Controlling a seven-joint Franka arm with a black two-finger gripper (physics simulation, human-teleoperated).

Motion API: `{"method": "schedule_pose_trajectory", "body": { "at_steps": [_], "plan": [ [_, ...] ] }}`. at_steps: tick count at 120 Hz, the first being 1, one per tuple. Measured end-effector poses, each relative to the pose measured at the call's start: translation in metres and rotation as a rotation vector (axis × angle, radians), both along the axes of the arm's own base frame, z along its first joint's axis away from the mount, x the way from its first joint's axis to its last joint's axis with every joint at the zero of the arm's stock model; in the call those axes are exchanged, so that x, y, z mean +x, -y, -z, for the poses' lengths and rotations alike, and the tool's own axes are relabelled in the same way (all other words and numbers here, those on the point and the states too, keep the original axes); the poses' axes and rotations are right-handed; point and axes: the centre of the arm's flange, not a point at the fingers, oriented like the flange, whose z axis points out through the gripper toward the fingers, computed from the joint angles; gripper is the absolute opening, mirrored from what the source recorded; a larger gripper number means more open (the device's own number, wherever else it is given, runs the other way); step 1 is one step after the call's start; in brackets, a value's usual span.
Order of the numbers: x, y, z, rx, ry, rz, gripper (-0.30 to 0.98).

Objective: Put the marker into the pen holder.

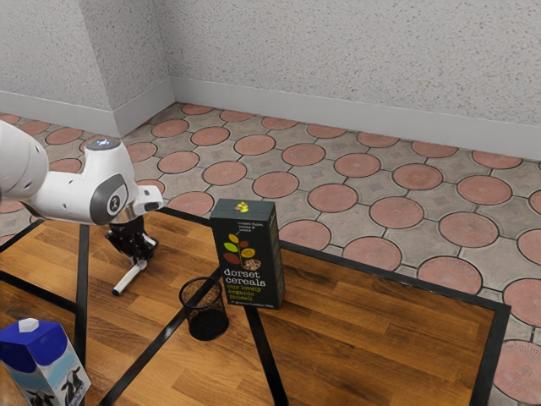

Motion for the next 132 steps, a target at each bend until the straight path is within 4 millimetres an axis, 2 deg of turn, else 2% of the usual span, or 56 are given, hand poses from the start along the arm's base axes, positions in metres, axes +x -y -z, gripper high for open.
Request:
{"method": "schedule_pose_trajectory", "body": {
  "at_steps": [11,25,36,47,62,69,77,87,105,114,132],
  "plan": [
    [0.001,0.0,-0.011,0.01,0.018,0.002,-0.09],
    [0.006,0.005,-0.06,0.052,0.09,0.03,-0.1],
    [0.005,0.018,-0.103,0.087,0.15,0.07,-0.1],
    [-0.009,0.037,-0.142,0.105,0.201,0.099,-0.1],
    [-0.035,0.068,-0.181,0.117,0.258,0.127,-0.1],
    [-0.051,0.089,-0.196,0.121,0.282,0.138,-0.1],
    [-0.067,0.13,-0.205,0.114,0.312,0.18,-0.1],
    [-0.086,0.167,-0.217,0.114,0.355,0.211,-0.1],
    [-0.112,0.205,-0.222,0.114,0.416,0.219,-0.1],
    [-0.116,0.223,-0.219,0.105,0.438,0.214,-0.1],
    [-0.116,0.244,-0.212,0.074,0.484,0.179,-0.1]
  ]
}}
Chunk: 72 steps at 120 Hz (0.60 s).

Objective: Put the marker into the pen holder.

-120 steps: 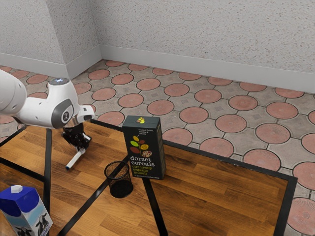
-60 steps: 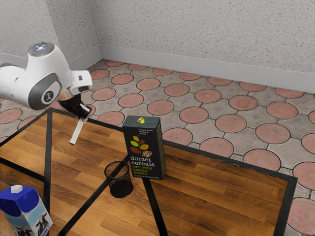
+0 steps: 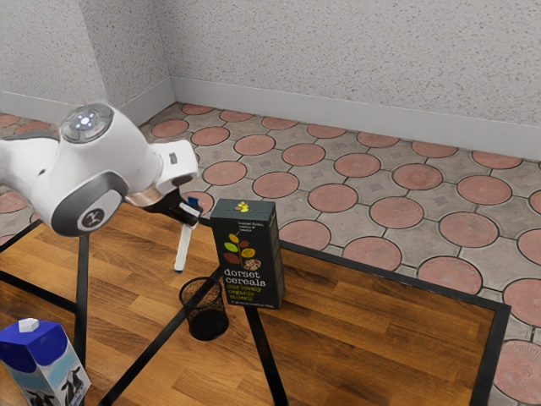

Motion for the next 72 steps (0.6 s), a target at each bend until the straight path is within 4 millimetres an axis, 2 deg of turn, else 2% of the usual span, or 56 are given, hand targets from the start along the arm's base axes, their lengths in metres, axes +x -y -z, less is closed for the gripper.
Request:
{"method": "schedule_pose_trajectory", "body": {
  "at_steps": [17,34,55,72],
  "plan": [
    [-0.005,0.018,0.009,-0.025,0.025,-0.01,-0.1],
    [-0.014,0.021,0.019,-0.021,0.032,-0.023,-0.1],
    [-0.017,0.03,0.025,0.103,0.074,0.059,-0.1],
    [-0.031,0.031,0.035,0.127,0.084,0.049,-0.1]
  ]
}}
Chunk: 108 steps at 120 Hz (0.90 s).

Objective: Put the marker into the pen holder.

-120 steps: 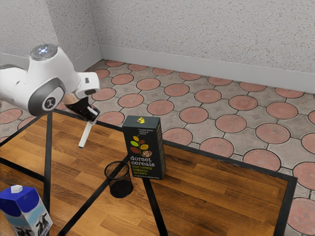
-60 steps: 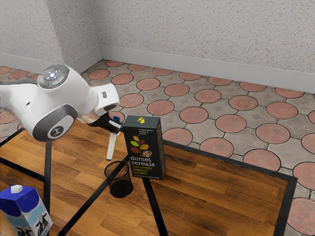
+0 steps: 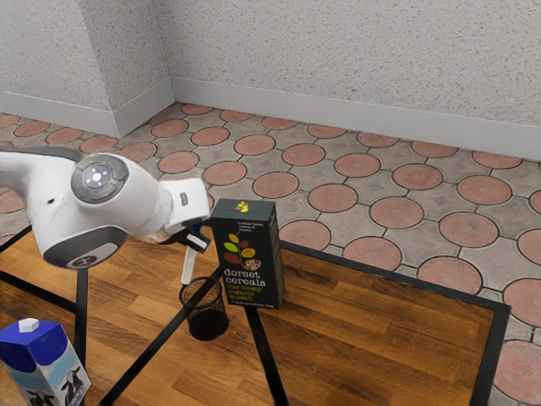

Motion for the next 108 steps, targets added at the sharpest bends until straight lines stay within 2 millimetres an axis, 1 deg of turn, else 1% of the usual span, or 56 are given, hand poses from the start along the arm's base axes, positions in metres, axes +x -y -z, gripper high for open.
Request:
{"method": "schedule_pose_trajectory", "body": {
  "at_steps": [10,25,61,78,96,108],
  "plan": [
    [-0.007,0.0,0.002,-0.007,0.009,-0.021,-0.1],
    [-0.01,0.001,0.005,-0.028,0.017,-0.053,-0.09],
    [-0.015,0.028,0.011,-0.071,0.022,-0.065,-0.06],
    [-0.015,0.029,0.013,-0.085,0.025,-0.086,-0.06],
    [-0.009,0.026,0.024,-0.073,0.008,-0.096,-0.06],
    [-0.006,0.026,0.026,-0.071,0.008,-0.099,-0.06]
  ]
}}
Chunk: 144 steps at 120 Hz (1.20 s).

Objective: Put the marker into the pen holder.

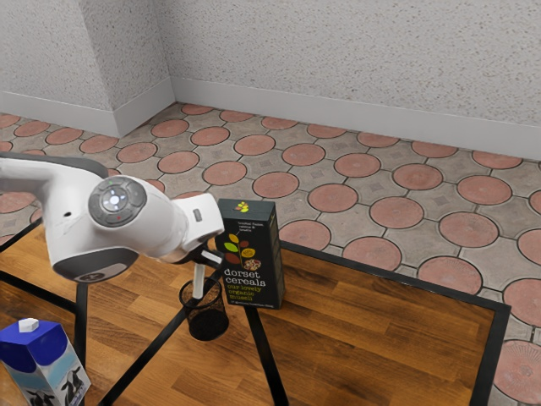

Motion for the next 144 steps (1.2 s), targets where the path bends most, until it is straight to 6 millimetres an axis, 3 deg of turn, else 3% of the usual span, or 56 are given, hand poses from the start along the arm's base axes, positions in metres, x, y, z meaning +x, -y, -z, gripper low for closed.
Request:
{"method": "schedule_pose_trajectory", "body": {
  "at_steps": [42,60,73,81,89,94,103,111,122,144],
  "plan": [
    [0.015,-0.005,0.004,-0.001,-0.001,-0.02,-0.06],
    [0.016,-0.005,0.001,-0.001,0.005,-0.022,0.28],
    [0.02,-0.016,-0.004,0.002,0.013,-0.051,0.44],
    [0.033,-0.027,-0.027,-0.001,0.055,-0.085,0.51],
    [0.047,-0.033,-0.067,-0.018,0.096,-0.155,0.56],
    [0.073,-0.038,-0.12,-0.086,0.124,-0.249,0.58],
    [0.117,-0.077,-0.213,-0.184,0.116,-0.416,0.61],
    [0.128,-0.116,-0.258,-0.233,0.04,-0.506,0.63],
    [0.123,-0.137,-0.277,-0.251,-0.097,-0.528,0.65],
    [0.116,-0.136,-0.255,-0.235,-0.334,-0.446,0.67]
  ]
}}
